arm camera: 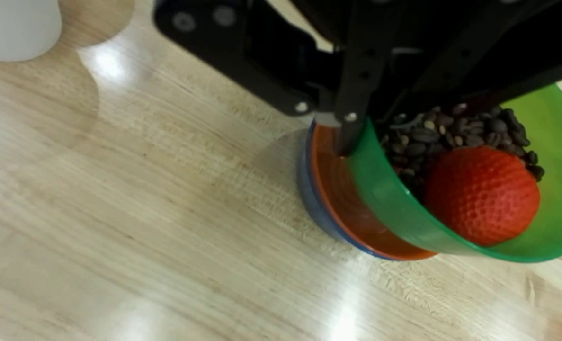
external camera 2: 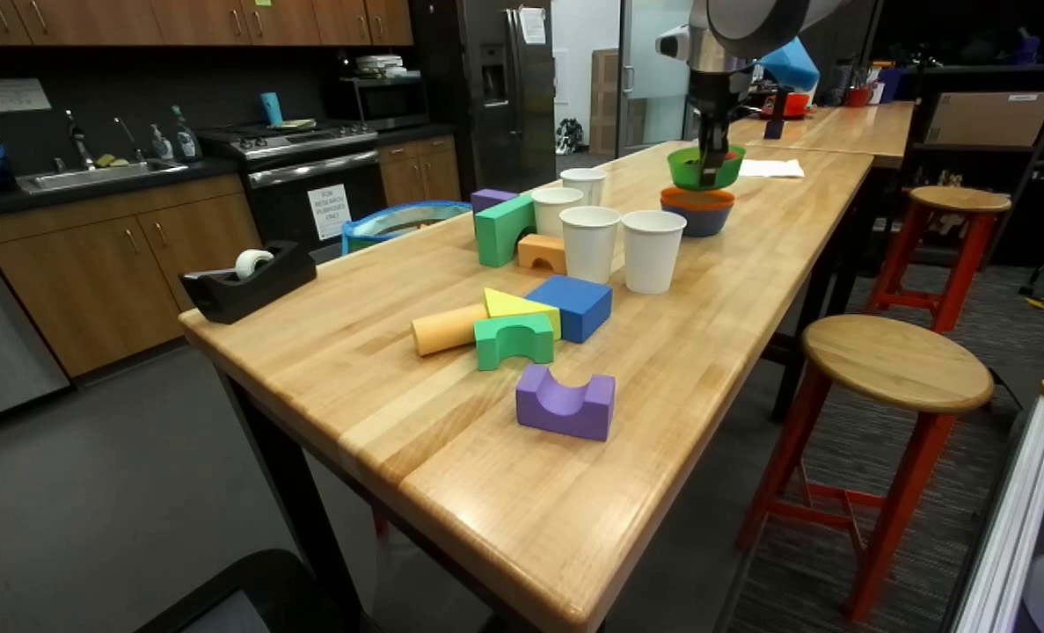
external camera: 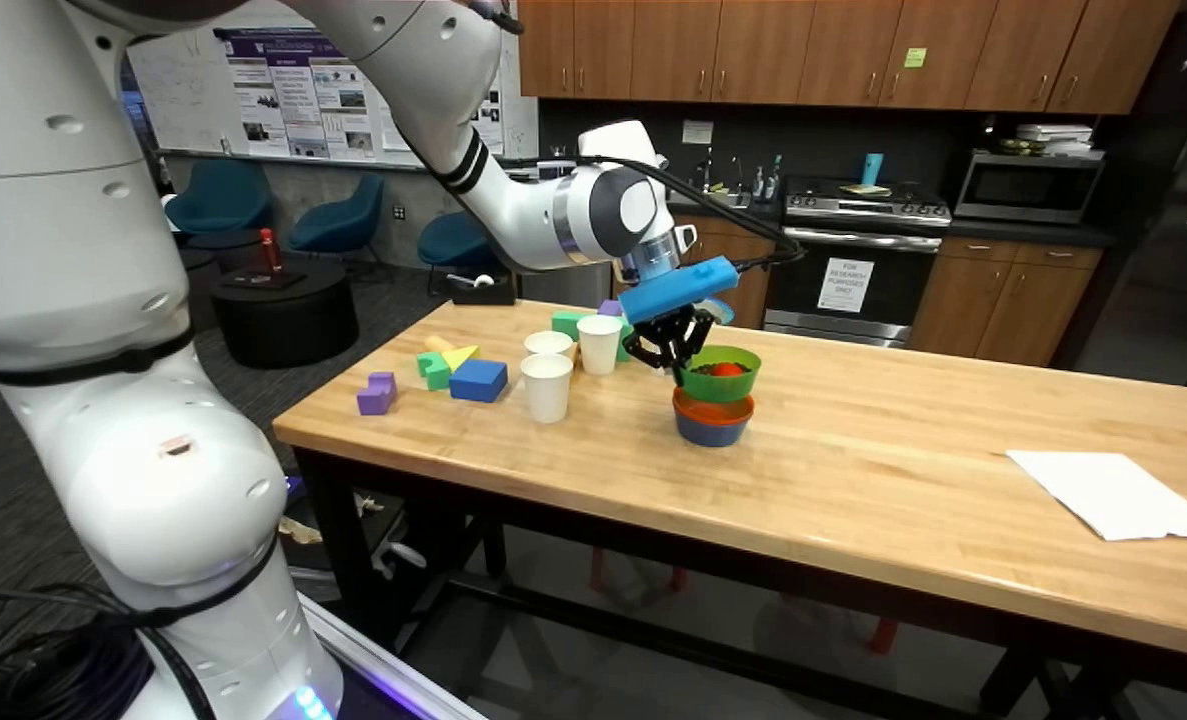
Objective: Stack the three bowls together.
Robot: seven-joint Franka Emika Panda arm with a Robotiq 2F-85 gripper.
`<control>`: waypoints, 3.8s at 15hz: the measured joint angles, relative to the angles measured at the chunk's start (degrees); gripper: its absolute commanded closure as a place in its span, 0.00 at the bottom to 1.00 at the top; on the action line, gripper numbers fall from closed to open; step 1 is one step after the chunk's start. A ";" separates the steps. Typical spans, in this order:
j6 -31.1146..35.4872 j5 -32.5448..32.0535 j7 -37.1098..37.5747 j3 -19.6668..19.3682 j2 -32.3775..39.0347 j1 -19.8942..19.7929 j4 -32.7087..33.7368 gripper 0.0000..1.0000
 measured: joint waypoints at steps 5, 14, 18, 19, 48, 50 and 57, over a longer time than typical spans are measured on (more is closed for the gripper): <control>0.10 2.74 -2.99 0.01 0.00 0.21 -0.19 0.99; 0.12 7.54 -6.72 0.02 0.00 0.61 -0.19 0.99; 0.12 8.06 -7.19 0.02 0.01 0.61 -0.19 0.99; 0.12 8.07 -7.20 0.02 0.01 0.61 -0.19 0.99; -0.31 17.79 -13.02 -1.73 0.22 -0.09 0.68 0.00; -0.33 18.51 -13.86 -1.73 0.13 -0.09 0.84 0.00; -3.22 23.58 -16.72 -1.76 -2.89 -0.07 3.76 0.00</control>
